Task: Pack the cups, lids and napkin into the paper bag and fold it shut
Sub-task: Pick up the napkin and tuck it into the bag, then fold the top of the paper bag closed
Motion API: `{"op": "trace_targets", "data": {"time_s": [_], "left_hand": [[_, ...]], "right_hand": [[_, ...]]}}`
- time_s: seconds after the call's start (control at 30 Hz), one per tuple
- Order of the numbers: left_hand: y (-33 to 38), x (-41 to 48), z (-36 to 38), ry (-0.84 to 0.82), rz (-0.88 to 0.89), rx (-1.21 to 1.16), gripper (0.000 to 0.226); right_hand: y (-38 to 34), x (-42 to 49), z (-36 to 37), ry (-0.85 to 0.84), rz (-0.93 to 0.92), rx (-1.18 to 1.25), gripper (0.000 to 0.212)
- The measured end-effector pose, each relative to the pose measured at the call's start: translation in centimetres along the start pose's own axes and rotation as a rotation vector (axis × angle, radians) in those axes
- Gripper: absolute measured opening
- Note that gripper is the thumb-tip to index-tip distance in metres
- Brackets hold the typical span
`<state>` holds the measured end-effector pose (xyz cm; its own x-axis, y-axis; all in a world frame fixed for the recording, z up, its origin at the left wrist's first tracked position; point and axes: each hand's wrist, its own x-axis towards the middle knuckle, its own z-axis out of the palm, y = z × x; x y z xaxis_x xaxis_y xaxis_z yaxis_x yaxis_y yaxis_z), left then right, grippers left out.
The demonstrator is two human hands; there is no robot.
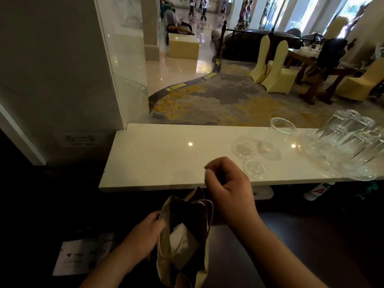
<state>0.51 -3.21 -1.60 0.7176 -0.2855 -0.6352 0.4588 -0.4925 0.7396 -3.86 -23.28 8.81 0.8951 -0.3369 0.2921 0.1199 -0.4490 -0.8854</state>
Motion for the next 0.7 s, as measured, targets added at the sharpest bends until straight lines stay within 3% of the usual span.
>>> {"op": "trace_targets", "data": {"time_s": [0.23, 0.3, 0.4, 0.53, 0.7], "left_hand": [[0.7, -0.7, 0.4, -0.014, 0.029, -0.060, 0.018], [0.9, -0.8, 0.7, 0.003, 0.026, -0.104, 0.022], [0.6, -1.0, 1.5, 0.030, -0.046, -0.276, 0.037], [0.4, -1.3, 3.5, -0.071, -0.110, -0.600, 0.047], [0.6, -1.7, 6.6, -0.140, -0.087, -0.762, 0.054]], "right_hand": [[6.6, -3.8, 0.8, 0.194, 0.321, 0.062, 0.021], [8.5, -4.9, 1.8, 0.100, 0.493, 0.066, 0.021], [9.3, -6.6, 3.3, -0.120, 0.724, 0.202, 0.047], [8.0, -7.6, 4.8, -0.231, 0.791, 0.289, 0.043], [7.5, -7.9, 7.1, -0.317, 0.843, 0.309, 0.046]]}}
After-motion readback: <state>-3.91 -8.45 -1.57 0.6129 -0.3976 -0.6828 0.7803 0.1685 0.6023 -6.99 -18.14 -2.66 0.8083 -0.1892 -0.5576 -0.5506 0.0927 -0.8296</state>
